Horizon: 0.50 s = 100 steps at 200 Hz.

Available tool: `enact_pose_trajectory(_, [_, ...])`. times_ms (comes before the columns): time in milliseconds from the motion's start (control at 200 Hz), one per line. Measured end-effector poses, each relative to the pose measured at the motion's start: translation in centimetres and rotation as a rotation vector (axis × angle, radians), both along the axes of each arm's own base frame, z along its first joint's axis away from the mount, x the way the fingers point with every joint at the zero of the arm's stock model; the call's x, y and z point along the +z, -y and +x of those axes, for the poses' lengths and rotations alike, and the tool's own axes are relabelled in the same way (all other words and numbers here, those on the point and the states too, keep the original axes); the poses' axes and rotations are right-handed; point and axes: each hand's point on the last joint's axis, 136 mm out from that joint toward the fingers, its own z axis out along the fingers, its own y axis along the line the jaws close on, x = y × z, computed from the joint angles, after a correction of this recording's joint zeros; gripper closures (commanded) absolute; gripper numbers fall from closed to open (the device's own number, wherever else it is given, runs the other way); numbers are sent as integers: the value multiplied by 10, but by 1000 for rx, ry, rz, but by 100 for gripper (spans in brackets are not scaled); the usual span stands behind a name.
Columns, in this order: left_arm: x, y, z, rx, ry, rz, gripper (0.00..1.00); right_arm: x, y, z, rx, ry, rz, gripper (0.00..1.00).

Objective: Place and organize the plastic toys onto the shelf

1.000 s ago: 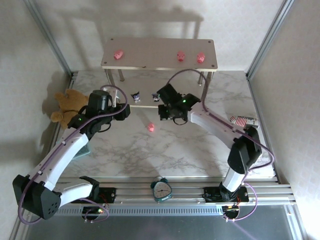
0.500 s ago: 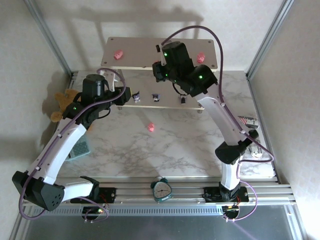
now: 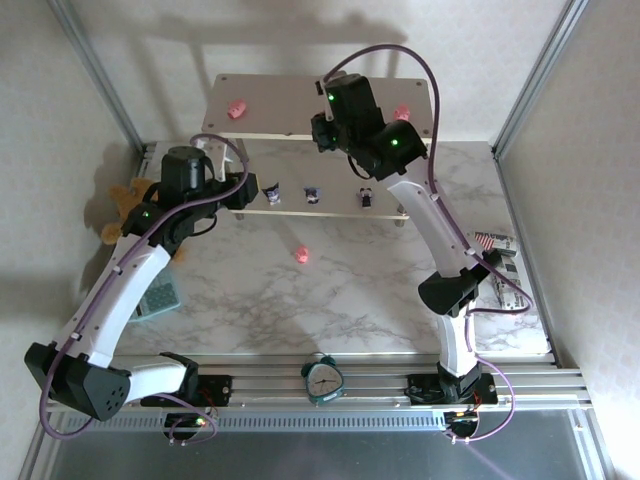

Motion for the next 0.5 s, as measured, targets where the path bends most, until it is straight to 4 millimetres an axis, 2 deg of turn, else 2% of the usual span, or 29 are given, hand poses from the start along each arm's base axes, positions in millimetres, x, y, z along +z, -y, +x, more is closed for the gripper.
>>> enact_pose_trajectory(125, [-1, 1, 1, -5, -5, 0, 56, 7, 4, 6, -15, 30, -6, 80])
enact_pose_trajectory(501, [-3, -4, 1, 5, -14, 3, 56, -15, 1, 27, -36, 26, -62, 80])
